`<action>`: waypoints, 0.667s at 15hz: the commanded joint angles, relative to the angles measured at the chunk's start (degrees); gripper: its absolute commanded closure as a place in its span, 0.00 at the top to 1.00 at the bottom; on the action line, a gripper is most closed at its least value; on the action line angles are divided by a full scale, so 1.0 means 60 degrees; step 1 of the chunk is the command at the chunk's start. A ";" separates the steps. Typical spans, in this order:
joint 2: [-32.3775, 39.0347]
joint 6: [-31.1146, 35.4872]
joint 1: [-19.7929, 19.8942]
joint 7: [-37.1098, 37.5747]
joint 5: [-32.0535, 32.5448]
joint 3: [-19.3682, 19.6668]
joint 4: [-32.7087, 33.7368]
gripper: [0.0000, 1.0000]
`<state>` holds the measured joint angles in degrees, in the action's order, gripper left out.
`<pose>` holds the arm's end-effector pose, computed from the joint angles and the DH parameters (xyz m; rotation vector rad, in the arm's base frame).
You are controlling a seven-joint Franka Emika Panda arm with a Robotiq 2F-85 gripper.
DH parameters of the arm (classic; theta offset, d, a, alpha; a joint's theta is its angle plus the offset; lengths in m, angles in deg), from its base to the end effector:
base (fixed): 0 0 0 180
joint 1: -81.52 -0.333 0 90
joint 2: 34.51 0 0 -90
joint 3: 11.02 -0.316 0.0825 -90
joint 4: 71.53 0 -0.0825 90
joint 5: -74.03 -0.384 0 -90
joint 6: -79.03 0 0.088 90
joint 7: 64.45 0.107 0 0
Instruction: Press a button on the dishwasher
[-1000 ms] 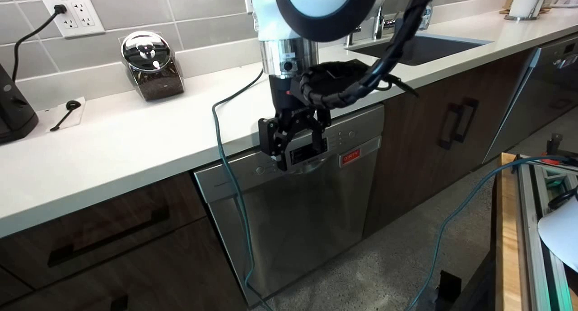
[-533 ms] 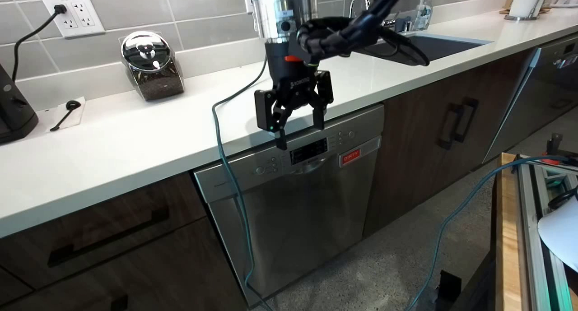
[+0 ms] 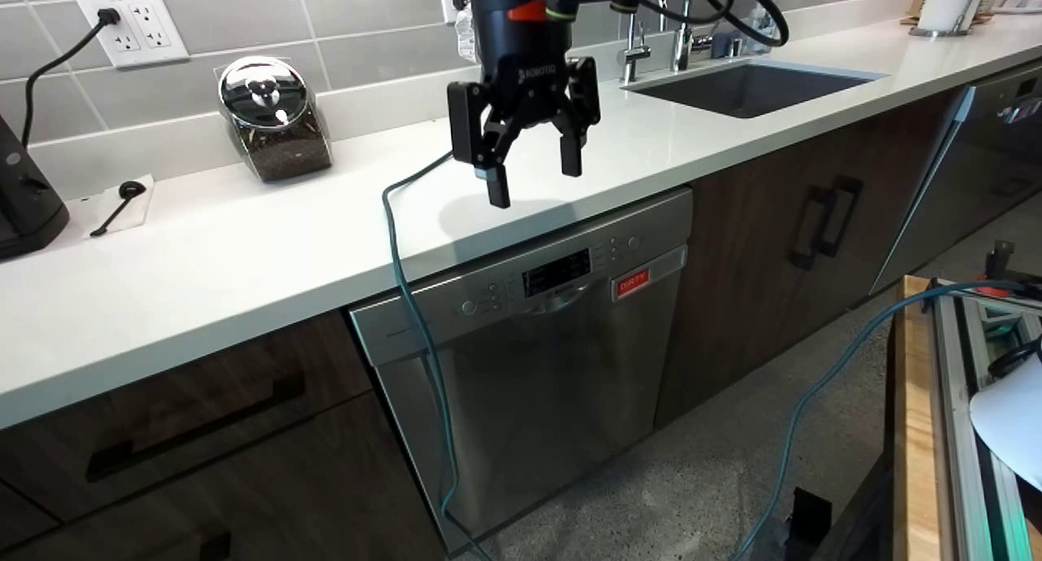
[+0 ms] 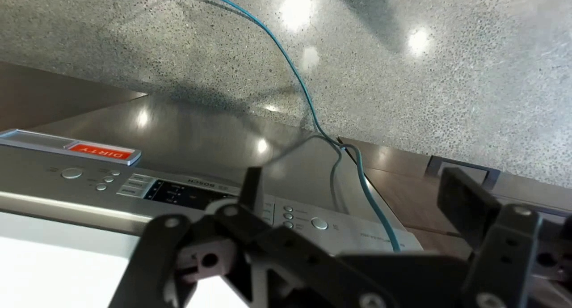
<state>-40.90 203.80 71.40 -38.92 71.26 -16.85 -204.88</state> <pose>0.4678 0.1358 0.3807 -3.1133 0.3067 0.0719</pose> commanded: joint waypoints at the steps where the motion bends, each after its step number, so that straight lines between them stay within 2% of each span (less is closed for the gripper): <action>1: -0.0363 -0.0491 0.0267 0.0223 0.0394 -0.0280 0.0211 1.00; 6: -0.0640 -0.0659 0.0388 0.0374 0.0871 -0.0478 0.0473 1.00; 7: -0.0504 -0.0258 0.0391 0.0105 0.0525 -0.0406 0.0355 1.00; 10: -0.0581 -0.0287 0.0407 0.0147 0.0636 -0.0460 0.0418 1.00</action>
<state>-44.36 202.21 72.87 -37.86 75.29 -18.68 -202.46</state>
